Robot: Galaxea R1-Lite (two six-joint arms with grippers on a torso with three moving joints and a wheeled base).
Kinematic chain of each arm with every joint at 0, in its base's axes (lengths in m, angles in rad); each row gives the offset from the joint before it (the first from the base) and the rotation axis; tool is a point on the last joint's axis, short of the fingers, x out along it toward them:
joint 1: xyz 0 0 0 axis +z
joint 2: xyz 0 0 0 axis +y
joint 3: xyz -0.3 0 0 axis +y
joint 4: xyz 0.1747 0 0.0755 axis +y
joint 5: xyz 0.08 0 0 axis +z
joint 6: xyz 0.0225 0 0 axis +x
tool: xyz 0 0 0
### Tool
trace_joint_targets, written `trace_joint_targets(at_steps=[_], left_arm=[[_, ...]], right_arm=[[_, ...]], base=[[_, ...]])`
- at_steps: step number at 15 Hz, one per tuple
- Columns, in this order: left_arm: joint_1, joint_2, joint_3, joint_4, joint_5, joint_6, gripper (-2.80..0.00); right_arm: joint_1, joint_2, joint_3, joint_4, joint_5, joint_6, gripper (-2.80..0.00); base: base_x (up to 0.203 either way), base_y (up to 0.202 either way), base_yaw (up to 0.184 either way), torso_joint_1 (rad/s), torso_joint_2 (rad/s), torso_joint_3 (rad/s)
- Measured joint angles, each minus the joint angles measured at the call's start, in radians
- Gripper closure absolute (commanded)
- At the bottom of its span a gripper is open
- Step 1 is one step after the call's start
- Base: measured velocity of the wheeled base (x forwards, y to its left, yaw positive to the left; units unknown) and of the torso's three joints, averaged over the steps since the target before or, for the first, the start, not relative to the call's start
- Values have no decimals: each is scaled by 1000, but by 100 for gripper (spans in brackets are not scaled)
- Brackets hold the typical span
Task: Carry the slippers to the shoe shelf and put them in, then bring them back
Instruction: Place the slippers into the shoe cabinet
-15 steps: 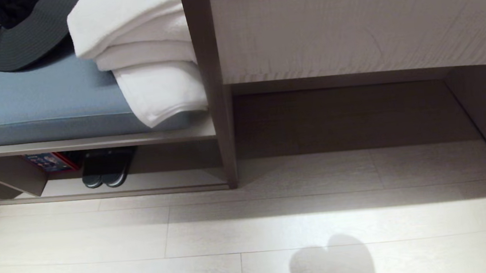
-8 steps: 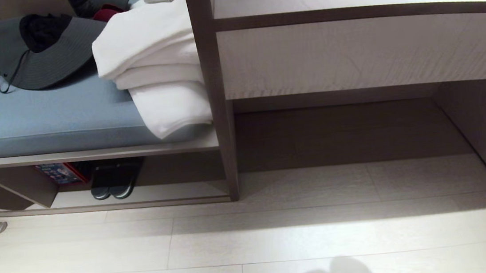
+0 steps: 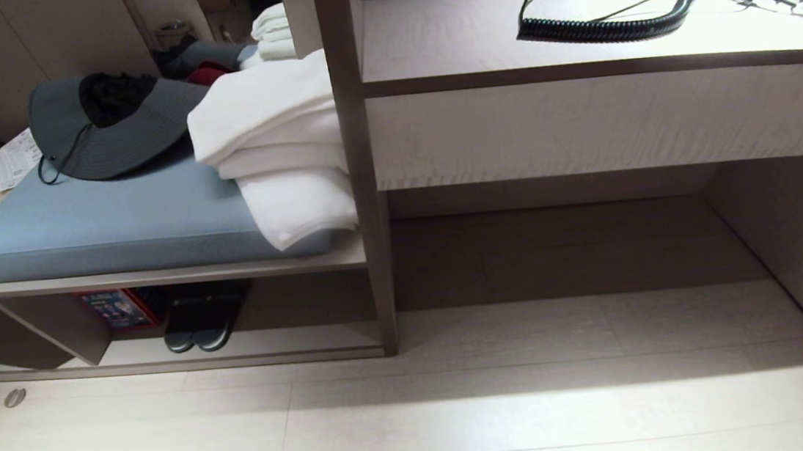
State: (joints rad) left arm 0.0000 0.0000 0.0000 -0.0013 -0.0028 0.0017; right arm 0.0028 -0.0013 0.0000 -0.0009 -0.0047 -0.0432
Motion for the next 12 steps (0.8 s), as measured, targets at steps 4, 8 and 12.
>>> trace_joint_targets(at_steps=[4, 8, 12], left_arm=[[0, 0, 0, 0, 0, 0, 0], [0, 0, 0, 0, 0, 0, 0], [0, 0, 0, 0, 0, 1, 0]], right_arm=[[0, 0, 0, -1, 0, 3, 0], [0, 0, 0, 0, 0, 0, 0], [0, 0, 0, 0, 0, -3, 0]], base=[[0, 0, 0, 4, 3, 206], [0, 0, 0, 6, -3, 205], [0, 0, 0, 2, 5, 201]])
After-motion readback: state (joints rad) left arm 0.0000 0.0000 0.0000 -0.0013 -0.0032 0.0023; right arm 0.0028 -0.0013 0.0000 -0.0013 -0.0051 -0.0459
